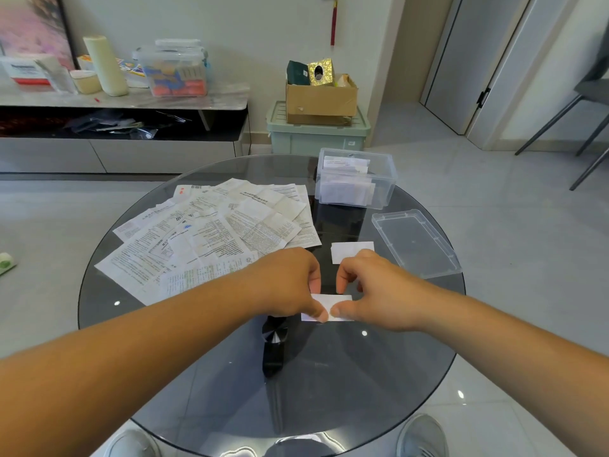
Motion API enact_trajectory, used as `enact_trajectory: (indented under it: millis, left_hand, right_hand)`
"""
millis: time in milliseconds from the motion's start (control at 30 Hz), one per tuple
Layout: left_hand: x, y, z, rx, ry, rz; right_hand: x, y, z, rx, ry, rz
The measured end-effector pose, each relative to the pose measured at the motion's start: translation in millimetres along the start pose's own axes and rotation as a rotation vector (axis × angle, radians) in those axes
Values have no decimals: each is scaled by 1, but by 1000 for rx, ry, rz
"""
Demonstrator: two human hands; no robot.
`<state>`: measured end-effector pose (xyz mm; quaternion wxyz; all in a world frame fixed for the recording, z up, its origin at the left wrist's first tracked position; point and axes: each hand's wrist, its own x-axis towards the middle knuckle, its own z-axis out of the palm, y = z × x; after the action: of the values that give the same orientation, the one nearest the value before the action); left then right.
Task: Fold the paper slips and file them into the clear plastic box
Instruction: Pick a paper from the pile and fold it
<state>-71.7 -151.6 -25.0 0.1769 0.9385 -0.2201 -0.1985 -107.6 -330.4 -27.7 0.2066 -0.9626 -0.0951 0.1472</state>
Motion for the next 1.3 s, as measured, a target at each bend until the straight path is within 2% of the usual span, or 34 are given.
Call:
enact_trajectory:
  millis: [200,367,467,567,700,900,1000,1167,1300]
  left_hand:
    - [-1,-1,3,-13,46,55]
    - [1,-1,3,-21,12,144]
    - [10,3,-7,-113,54,167]
    - [30,8,-18,-187,174,131]
    - [61,13,-17,-150,286,58]
    - [83,9,-3,-79,255,10]
    - [85,9,-4,-78,221,35]
    - [75,6,-6,-15,141,125]
    - [68,-2,-1,5,147,183]
  right_hand:
    - [-2,7,1,104,-25,-46]
    - [0,11,-2,133,-52,-84]
    - [7,17,-16,143,47,-92]
    - [21,23,-40,154,170,-90]
    - [43,38,-58,55,223,-72]
    - [63,55,-44,-139,176,-42]
    - [65,61,-39,-230,217,-73]
    - [63,64,-35,-199,237,-134]
    - [58,64,-27,-168,230,-203]
